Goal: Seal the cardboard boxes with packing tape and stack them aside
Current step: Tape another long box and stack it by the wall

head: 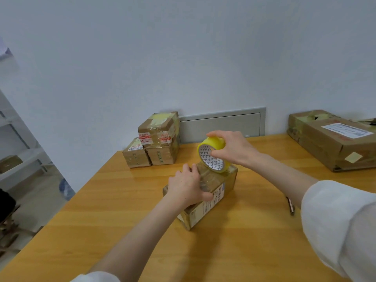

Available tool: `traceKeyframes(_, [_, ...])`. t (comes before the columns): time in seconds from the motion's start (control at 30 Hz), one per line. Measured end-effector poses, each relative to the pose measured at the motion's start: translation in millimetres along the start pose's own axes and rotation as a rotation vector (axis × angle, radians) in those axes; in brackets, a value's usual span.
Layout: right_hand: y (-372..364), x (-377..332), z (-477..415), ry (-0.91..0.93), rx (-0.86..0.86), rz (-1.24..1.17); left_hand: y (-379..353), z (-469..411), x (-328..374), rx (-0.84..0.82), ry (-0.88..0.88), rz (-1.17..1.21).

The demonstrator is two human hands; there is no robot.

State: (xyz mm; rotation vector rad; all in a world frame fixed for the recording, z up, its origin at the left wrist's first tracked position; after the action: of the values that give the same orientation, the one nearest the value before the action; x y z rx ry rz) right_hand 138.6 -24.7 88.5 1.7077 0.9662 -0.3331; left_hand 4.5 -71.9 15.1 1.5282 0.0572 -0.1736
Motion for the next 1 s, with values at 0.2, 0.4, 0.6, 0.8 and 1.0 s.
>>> traceKeyframes(0.2, [9.4, -1.9, -0.2, 0.006, -0.002, 0.068, 0.8, -5.9, 7.8, 0.029, -0.065, -0.023])
traceKeyframes(0.4, [12.5, 9.9, -11.7, -0.069, 0.005, -0.010, -2.5, -11.1, 6.2, -0.007, -0.078, -0.014])
traceKeyframes(0.6, [5.5, 15.5, -27.9, -0.113, 0.001, -0.053, -7.4, -18.1, 0.8, -0.075, -0.098, 0.011])
traceKeyframes(0.8, [0.6, 11.4, -37.2, -0.107, -0.131, 0.053, -11.6, -25.0, -3.4, -0.121, -0.124, 0.081])
traceKeyframes(1.0, [3.6, 8.5, -36.2, -0.129, -0.235, 0.140, -15.8, -27.9, -5.7, -0.148, -0.128, 0.115])
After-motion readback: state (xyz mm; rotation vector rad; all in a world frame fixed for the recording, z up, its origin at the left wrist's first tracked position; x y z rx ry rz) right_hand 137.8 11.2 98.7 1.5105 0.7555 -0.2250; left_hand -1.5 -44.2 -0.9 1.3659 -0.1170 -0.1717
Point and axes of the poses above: each hand's wrist, its own z-axis away from the middle knuckle, its own y-axis out of the back of the hand, x = y × z, the point moved 9 cm from there along -z, towards the middle knuckle, and after that the axes turned 5 degrees about -z, right-handed, at the moved point
